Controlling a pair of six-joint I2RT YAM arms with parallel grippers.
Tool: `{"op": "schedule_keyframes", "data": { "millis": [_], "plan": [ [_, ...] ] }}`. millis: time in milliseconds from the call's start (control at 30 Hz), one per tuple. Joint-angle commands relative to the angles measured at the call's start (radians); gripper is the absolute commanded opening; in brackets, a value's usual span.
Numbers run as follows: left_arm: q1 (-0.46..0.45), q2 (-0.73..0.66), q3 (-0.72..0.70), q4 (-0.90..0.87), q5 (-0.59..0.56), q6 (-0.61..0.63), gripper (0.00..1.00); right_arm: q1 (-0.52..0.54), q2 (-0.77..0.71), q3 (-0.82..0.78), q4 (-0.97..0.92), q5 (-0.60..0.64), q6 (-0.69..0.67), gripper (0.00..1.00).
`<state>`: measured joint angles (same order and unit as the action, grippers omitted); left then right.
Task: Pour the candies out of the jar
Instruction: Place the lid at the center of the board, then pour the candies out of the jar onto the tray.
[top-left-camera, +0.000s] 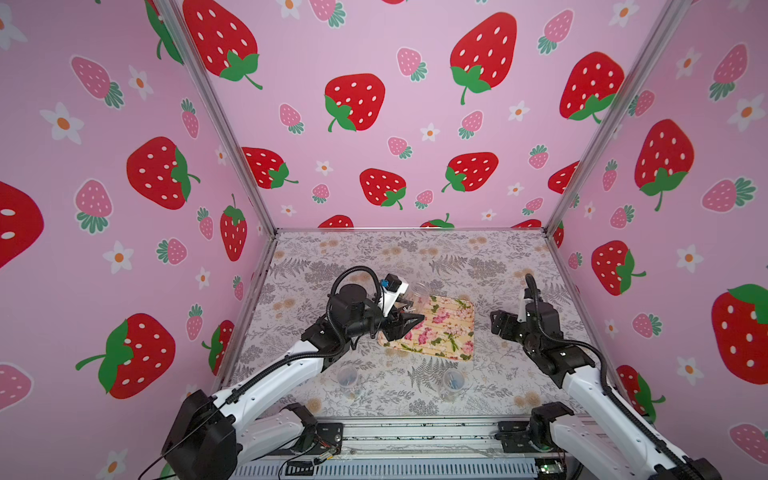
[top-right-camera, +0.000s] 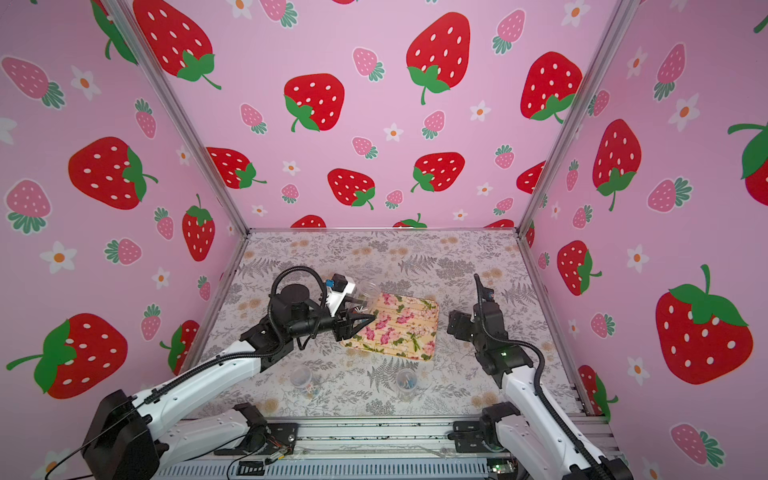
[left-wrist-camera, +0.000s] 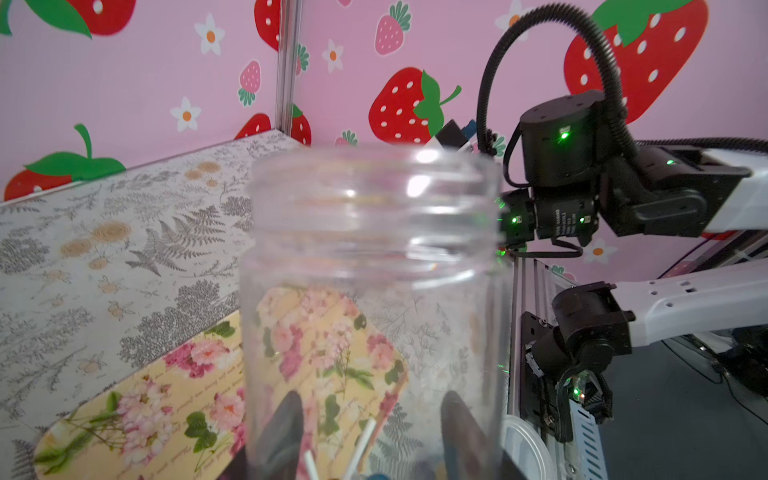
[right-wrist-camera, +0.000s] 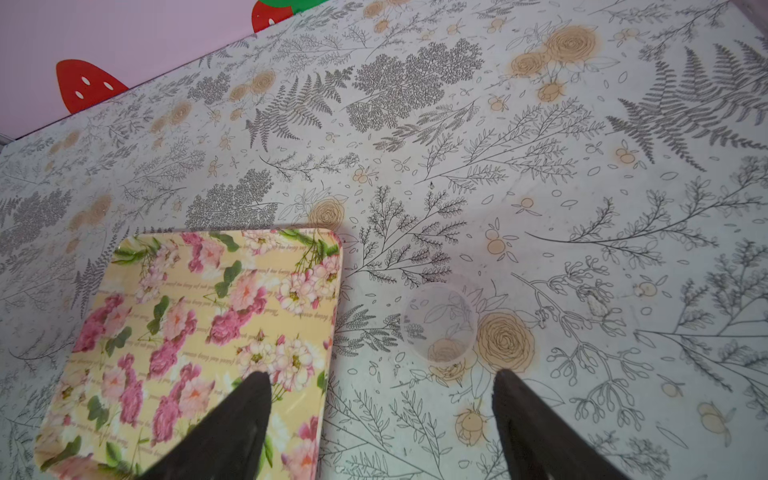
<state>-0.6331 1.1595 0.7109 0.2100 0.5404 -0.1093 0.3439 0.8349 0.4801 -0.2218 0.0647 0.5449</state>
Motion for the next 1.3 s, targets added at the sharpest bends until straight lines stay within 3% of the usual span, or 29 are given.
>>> {"op": "schedule_keyframes", "data": {
  "millis": [0,367,733,1100,1267],
  "plan": [
    [-0.003,0.046,0.022,-0.052,0.032,0.020,0.47,-0.002,-0.006,-0.012,-0.014,-0.023,0.033,0.86],
    [-0.041,0.212,0.172,-0.360,-0.079,0.188,0.48,-0.003,-0.011,-0.038,0.005,-0.045,0.045,0.86],
    [-0.110,0.388,0.360,-0.551,-0.198,0.304,0.48,-0.002,-0.021,-0.059,0.035,-0.076,0.053,0.85],
    [-0.146,0.561,0.557,-0.721,-0.235,0.363,0.48,-0.002,-0.032,-0.077,0.069,-0.153,0.059,0.85],
    [-0.197,0.653,0.670,-0.857,-0.351,0.457,0.48,-0.002,-0.066,-0.109,0.075,-0.164,0.074,0.85]
  ]
}}
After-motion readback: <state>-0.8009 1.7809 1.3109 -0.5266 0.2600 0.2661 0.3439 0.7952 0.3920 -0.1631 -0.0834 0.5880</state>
